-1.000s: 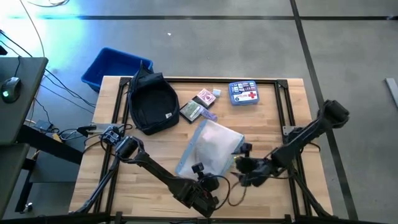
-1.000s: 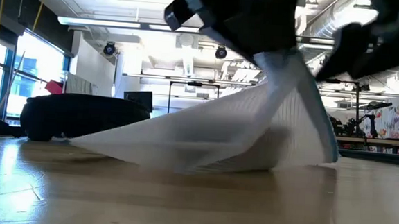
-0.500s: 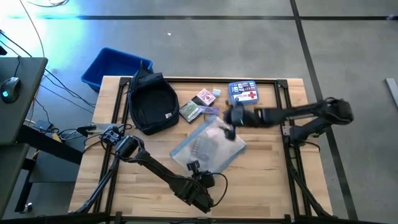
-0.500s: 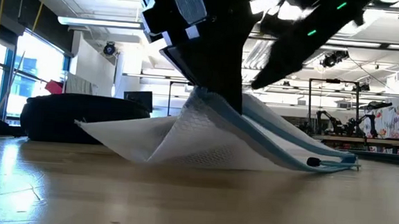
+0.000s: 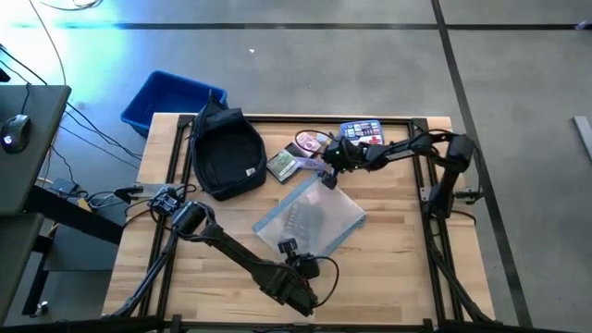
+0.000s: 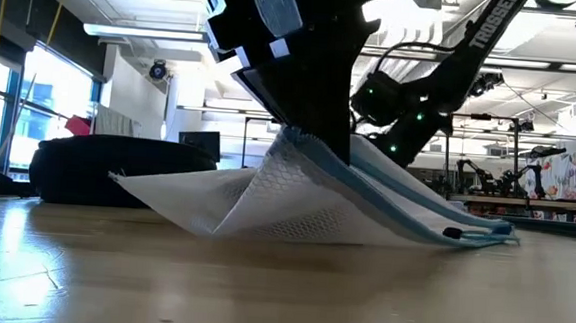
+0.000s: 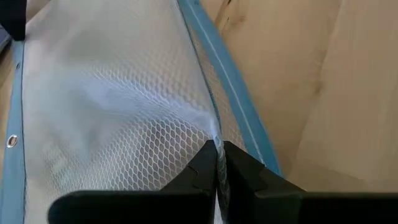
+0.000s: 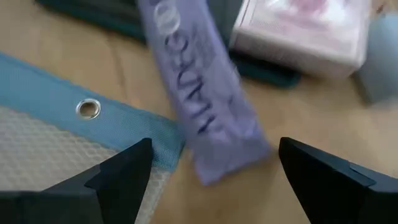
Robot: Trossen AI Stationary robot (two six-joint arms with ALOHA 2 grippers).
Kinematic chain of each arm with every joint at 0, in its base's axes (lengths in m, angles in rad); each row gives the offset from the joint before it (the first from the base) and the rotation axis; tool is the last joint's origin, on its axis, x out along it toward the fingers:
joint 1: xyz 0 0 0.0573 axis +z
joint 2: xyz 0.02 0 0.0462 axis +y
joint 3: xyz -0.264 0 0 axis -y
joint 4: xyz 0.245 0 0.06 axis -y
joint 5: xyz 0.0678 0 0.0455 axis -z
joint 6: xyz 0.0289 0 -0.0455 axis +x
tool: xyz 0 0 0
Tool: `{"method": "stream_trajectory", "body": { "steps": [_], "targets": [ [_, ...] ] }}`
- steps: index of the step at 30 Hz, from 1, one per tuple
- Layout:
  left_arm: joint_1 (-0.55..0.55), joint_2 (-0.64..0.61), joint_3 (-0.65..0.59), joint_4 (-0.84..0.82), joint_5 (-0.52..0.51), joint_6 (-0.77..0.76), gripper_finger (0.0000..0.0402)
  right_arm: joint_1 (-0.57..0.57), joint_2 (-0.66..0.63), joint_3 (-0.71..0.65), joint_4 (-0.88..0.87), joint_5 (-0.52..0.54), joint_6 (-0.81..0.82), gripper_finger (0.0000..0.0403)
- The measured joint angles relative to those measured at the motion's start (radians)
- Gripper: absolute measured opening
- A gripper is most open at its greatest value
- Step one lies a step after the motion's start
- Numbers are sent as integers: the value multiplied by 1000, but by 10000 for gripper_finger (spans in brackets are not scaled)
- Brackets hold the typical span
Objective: Unpack backpack
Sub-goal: Put the blue chocolate bar into the transparent zipper bag
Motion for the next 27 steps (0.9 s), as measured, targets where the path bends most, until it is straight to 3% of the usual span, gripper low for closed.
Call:
{"method": "stream_trajectory", "body": {
  "steps": [6, 10, 19, 23, 27],
  "targets": [
    [1, 0, 0, 1, -6, 0, 0, -5, 41, -1, 98, -29, 8, 285],
    [1, 0, 0, 0, -12, 0, 0, -5, 43, -1, 109, -27, 21, 235],
    [0, 0, 0, 2, -24, -9, 0, 43, -10, 0, -53, 40, 5, 26],
    [-2, 0, 0, 7, -27, -39, 0, 122, -140, -10, -264, 120, 12, 14],
    [-2, 0, 0, 6, -55, -75, 0, 275, -319, -6, -498, 215, 64, 7]
  ]
}}
